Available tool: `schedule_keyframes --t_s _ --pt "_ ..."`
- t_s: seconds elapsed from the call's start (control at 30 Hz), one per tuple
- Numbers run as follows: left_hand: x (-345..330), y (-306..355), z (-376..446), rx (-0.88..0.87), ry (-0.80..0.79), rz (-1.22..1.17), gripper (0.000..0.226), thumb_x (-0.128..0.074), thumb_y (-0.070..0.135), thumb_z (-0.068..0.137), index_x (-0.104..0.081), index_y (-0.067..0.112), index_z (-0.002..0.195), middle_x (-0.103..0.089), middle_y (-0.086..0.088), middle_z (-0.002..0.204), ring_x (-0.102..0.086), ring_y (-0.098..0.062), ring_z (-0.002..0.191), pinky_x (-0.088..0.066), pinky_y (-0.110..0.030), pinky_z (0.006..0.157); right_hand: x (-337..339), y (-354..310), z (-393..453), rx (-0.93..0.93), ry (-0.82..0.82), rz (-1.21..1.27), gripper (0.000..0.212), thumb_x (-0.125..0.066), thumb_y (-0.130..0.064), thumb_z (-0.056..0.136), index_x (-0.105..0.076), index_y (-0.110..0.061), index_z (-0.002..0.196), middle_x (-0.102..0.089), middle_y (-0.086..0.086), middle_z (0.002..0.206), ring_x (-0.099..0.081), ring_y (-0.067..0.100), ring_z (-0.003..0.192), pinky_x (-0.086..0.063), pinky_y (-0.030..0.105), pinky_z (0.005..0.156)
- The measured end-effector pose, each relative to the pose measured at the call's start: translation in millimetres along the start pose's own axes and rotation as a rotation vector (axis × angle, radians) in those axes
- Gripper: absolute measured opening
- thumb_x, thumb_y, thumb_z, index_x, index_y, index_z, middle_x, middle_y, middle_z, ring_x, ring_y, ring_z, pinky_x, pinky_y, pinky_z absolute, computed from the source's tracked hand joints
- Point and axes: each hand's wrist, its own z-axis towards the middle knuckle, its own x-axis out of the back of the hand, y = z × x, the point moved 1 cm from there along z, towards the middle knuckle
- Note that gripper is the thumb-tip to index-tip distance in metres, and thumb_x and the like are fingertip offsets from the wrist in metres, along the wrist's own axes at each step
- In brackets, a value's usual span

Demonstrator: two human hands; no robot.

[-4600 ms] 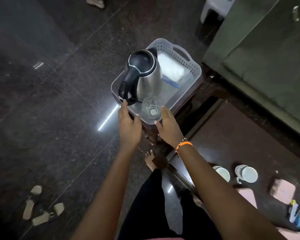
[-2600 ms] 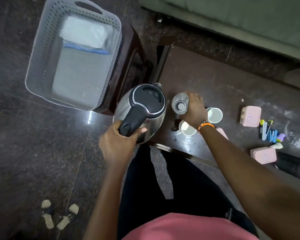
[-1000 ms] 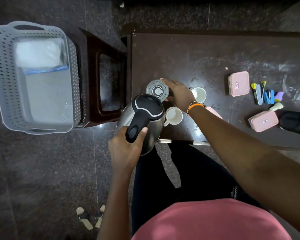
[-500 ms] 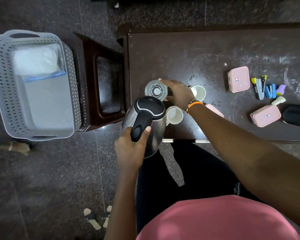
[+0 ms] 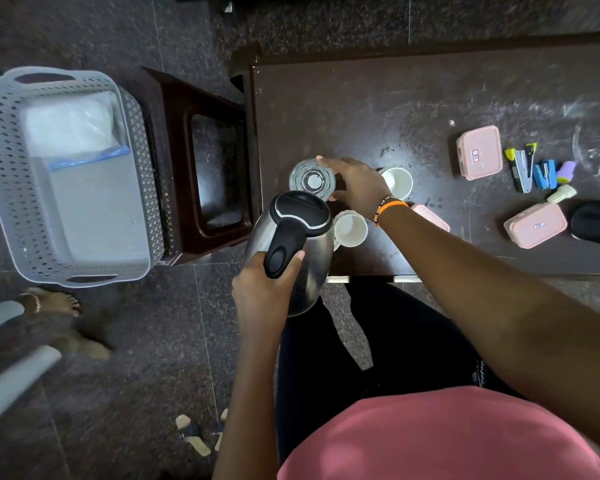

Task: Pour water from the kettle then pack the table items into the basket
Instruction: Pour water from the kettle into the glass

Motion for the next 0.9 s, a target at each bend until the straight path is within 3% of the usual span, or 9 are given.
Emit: schedule_keyframes --t_s 0.2,0.67,0.9 --pt "0.5 1.8 1.2 0.035 -0.004 0.001 0.041 -0.071 0.05 0.071 -0.055 0.013 0.063 -0.055 0.006 0.055 -0.05 -0.005 0.054 -0.032 -0.017 0.05 -0.6 1.1 -0.3 0.009 0.012 -0.004 0.07 -0.065 -0.017 0.08 -0.035 -0.033 0.141 -0.059 0.012 0.121 -0.055 0.032 0.114 -0.047 0.045 0.096" --pt "1.6 3.7 -1.8 0.057 -0.039 -0.024 0.044 -0.07 0.048 0.073 -0.039 0.023 0.053 -0.046 0.009 0.05 -0.045 -0.006 0.049 -0.031 -0.021 0.049 -0.7 1.3 0.4 0.004 0.004 -0.01 0.072 -0.067 -0.021 0.079 -0.034 -0.034 0.141 -0.059 0.011 0.12 -0.055 0.031 0.114 -0.046 0.046 0.096" --pt "1.9 5.3 0.6 0.08 -0.044 -0.017 0.041 -0.067 0.051 0.073 -0.042 0.024 0.054 -0.049 0.009 0.053 -0.047 -0.003 0.051 -0.033 -0.011 0.045 0.3 0.2 -0.2 0.006 0.003 -0.012 0.07 -0.066 -0.021 0.08 -0.035 -0.033 0.141 -0.059 0.012 0.121 -0.055 0.031 0.114 -0.046 0.047 0.096"
